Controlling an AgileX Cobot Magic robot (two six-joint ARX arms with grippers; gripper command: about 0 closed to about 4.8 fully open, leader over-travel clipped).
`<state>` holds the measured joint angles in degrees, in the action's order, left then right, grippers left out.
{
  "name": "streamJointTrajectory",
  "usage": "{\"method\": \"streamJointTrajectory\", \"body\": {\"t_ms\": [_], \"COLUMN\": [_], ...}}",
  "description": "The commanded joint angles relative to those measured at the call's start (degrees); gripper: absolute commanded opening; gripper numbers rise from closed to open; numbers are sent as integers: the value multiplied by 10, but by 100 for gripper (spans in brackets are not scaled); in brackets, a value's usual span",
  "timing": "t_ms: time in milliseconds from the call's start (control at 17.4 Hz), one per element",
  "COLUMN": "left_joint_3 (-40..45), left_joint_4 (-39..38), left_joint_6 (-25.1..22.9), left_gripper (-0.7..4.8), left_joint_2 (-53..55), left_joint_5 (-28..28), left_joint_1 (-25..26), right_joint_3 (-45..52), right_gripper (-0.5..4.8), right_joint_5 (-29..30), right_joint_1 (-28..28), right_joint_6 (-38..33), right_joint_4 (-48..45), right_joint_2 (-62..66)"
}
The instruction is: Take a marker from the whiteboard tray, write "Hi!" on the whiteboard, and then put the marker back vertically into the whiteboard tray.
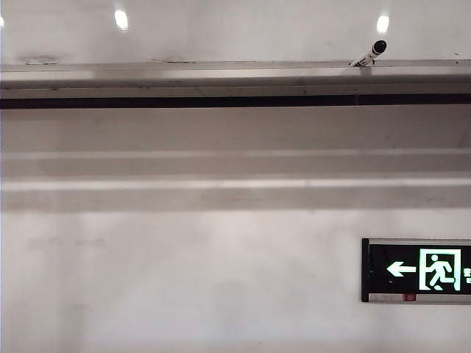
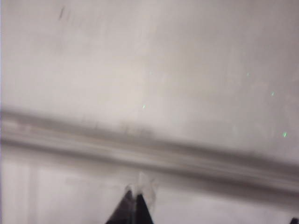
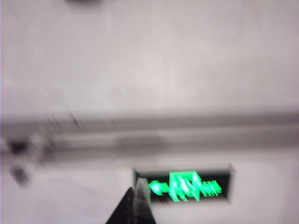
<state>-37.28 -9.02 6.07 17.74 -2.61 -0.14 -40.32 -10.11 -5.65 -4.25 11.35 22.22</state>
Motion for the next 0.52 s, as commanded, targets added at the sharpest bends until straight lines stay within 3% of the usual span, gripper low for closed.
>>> {"method": "streamJointTrajectory", "body": {"t_ms": [58, 288, 519], "left_joint_3": [-110, -216, -264], "left_joint_4": [-39, -59, -65], "left_joint_6": [-1, -2, -34], "left_gripper": [-6, -6, -6], "left_joint_2": [101, 220, 282], "left_joint_5": [65, 158, 153], "left_joint_1": [0, -6, -76], "right_joint_3": [-69, -121, -122], "right_gripper": [-6, -6, -6], "right_joint_5": [67, 83, 65], "right_joint_1": [-6, -61, -145], "right_joint_6": [-3, -2, -2], "right_joint_4": [-9, -56, -140], "right_joint_2": [90, 189, 267]}}
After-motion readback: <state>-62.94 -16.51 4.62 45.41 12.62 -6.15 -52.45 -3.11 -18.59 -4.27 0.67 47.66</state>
